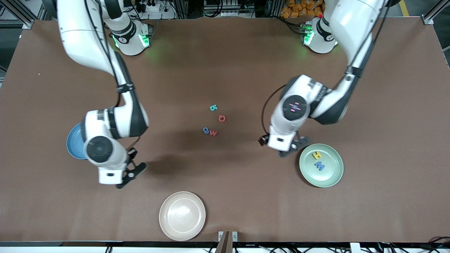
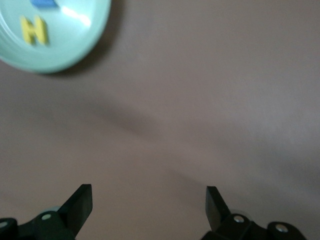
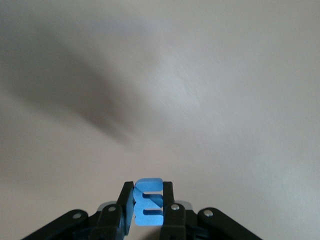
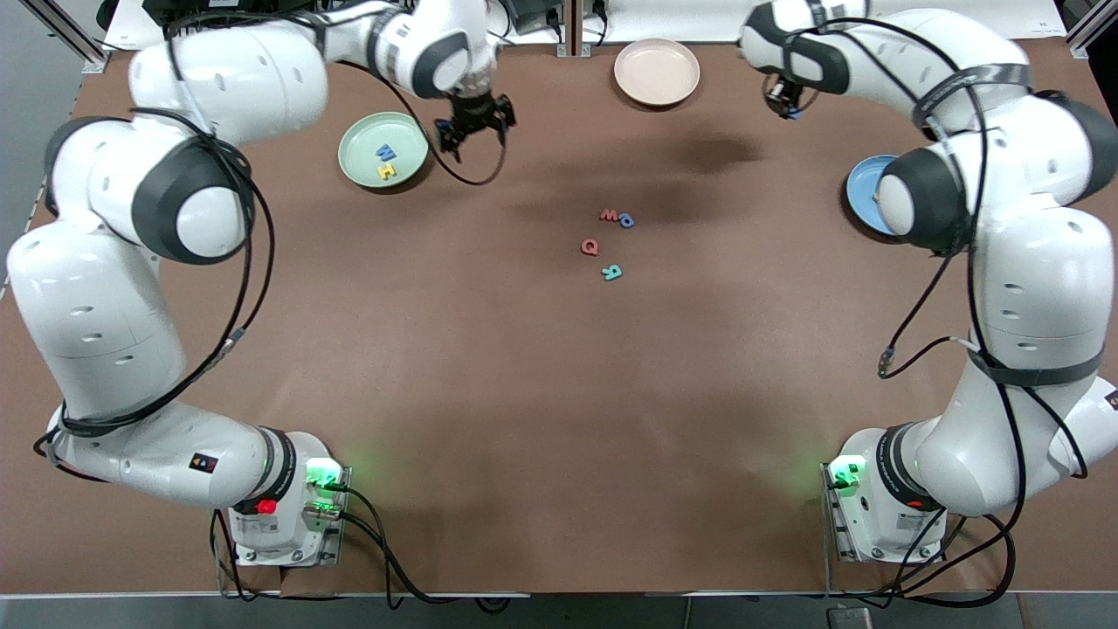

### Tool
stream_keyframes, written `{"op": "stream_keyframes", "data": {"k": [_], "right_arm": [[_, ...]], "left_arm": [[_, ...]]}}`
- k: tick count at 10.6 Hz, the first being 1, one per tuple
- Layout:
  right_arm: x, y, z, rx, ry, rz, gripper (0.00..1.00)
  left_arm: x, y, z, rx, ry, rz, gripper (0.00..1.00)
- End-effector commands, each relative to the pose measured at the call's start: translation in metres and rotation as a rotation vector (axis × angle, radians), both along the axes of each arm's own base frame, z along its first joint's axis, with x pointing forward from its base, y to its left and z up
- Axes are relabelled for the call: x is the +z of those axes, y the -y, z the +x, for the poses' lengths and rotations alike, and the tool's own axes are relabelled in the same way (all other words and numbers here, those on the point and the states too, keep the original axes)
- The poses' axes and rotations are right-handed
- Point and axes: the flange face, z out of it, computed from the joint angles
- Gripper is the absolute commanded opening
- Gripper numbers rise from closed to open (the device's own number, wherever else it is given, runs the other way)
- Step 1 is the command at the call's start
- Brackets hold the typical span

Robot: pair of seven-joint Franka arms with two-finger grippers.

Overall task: Sort upper and lower case letters into plates
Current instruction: 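Lift the blue E with the right gripper toward the blue plate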

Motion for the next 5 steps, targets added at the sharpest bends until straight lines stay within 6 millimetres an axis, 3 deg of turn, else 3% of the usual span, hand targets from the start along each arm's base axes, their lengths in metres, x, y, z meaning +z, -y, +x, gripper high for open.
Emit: {"op": "stream_keyframes", "data": {"k": [1,2,5], "right_arm": [[-0.006,0.062,-0.036,-0.019,-0.014,0.044,0.0],[-0.012,0.09,-0.043,-0.018,-0.042,0.055,0.0],[-0.02,0.142,-0.063,-0.022,-0.098,0.074,0.0]], "left_arm": [[-0.018,0.047,-0.03,0.092,0.011,0.008,1.0],[-0.027,0.064,-0.044,0.138,0.009,0.01,1.0],[-0.06,0.121,-0.083,0.242,0.032,-0.034,1.0]]}}
